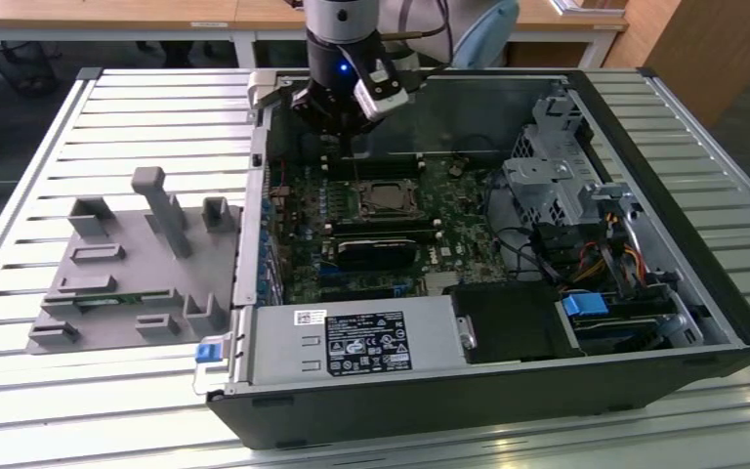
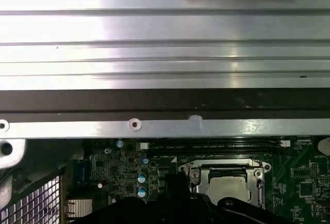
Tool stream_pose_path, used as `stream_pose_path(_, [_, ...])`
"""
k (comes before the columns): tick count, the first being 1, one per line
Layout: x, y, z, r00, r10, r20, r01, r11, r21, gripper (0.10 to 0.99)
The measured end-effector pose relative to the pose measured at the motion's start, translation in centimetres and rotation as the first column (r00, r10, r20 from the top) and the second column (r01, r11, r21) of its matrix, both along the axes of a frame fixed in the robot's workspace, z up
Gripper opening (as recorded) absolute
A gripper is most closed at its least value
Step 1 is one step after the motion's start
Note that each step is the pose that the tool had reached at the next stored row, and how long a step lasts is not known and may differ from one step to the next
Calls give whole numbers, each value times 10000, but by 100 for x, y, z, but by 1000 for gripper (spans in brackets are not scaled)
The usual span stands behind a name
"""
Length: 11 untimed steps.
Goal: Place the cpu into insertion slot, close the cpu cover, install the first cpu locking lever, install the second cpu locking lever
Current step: 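Install the first cpu locking lever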
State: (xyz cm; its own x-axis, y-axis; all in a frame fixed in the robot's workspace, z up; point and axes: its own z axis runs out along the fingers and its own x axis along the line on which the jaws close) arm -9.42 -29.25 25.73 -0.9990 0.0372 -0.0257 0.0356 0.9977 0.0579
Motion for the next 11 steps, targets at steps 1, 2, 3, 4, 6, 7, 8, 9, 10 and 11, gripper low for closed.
stream_pose_path(1, [23, 1, 0, 10000, 1, 0, -1, 10000, 0, 106])
stream_pose_path(2, [47, 2, -1, 10000, 2, -1, -2, 10000, -1, 106])
stream_pose_path(3, [72, 3, -2, 10000, 4, -1, -4, 10000, 0, 106])
stream_pose_path(4, [99, 3, -2, 10000, 3, -1, -3, 10000, 0, 106])
stream_pose_path(6, [152, 4, -4, 10000, 5, -2, -5, 10000, -1, 106])
stream_pose_path(7, [179, 4, -5, 10000, 7, -2, -7, 10000, 0, 106])
stream_pose_path(8, [206, 5, -6, 10000, 8, -3, -8, 10000, -1, 106])
stream_pose_path(9, [233, 5, -8, 10000, 6, -3, -6, 10000, -1, 106])
stream_pose_path(10, [263, 6, -9, 10000, 8, -4, -8, 10000, -1, 106])
stream_pose_path(11, [289, 6, -11, 10000, 9, -4, -9, 10000, -1, 106])
